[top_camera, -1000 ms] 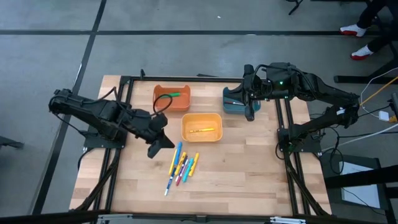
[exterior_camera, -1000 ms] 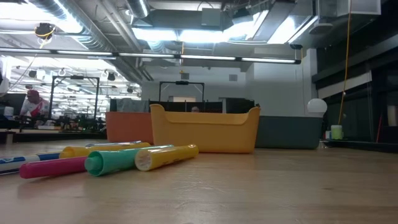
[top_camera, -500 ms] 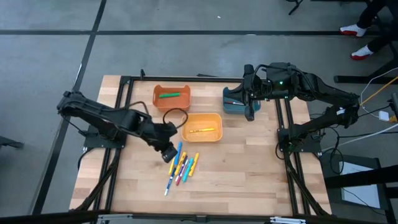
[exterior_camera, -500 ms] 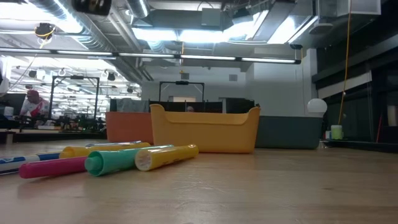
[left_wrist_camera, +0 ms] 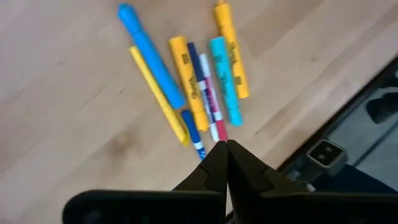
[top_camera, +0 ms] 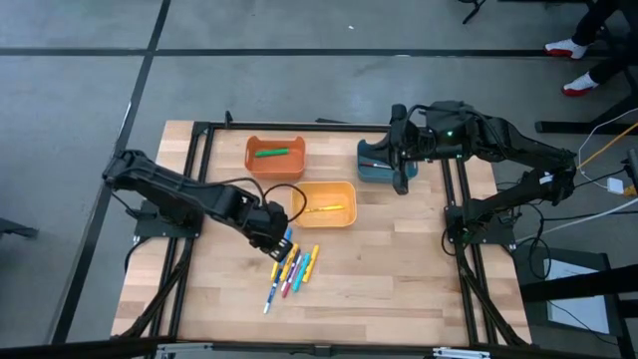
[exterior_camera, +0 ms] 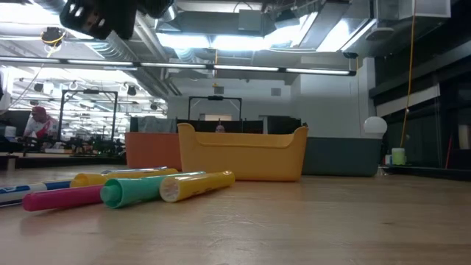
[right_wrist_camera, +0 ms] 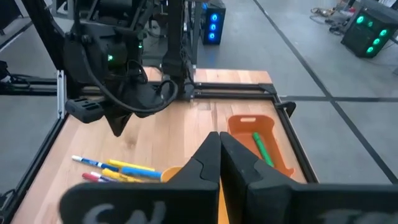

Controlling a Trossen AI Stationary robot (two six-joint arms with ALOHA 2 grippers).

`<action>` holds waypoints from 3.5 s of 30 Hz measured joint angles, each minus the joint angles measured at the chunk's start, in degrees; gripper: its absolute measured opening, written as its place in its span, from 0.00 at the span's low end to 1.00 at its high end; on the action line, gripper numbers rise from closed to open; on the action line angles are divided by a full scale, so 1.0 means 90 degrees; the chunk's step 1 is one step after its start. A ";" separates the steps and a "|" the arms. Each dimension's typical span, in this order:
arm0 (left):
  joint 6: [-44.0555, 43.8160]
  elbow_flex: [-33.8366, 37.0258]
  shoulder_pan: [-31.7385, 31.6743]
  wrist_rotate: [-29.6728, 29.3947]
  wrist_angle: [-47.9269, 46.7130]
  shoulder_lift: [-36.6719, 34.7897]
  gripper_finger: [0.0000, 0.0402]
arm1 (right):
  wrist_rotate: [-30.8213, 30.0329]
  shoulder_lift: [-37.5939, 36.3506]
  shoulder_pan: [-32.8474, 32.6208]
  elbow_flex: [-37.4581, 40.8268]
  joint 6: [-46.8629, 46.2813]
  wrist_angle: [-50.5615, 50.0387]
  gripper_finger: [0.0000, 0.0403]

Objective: Pick & Place Markers
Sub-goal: Put the small yellow highlighter into the yellow bin

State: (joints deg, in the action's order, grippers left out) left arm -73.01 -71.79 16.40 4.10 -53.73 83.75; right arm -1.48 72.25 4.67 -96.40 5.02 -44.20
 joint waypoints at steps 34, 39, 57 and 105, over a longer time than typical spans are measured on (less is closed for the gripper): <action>-0.0464 0.0000 0.0084 -0.0342 -0.0086 0.0643 0.07 | 0.0463 -0.2051 0.0000 0.0147 -0.0457 -0.1598 0.00; -0.0583 0.0000 0.0084 -0.0340 -0.0083 0.0643 0.08 | 0.0635 -0.2653 0.0000 0.0815 -0.0506 -0.1356 0.00; -0.0828 0.0000 0.0084 -0.0342 -0.0083 0.0643 0.08 | 0.0850 -0.4304 0.0000 0.2249 -0.0546 -0.0425 0.05; -0.1810 0.0862 0.0247 0.0411 0.1174 0.1273 0.50 | 0.0843 -0.4306 0.0000 0.2249 -0.0508 -0.0503 0.06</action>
State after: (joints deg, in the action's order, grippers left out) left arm -89.30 -64.03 18.62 7.79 -43.16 95.21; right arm 6.11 33.50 4.67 -76.16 0.45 -48.73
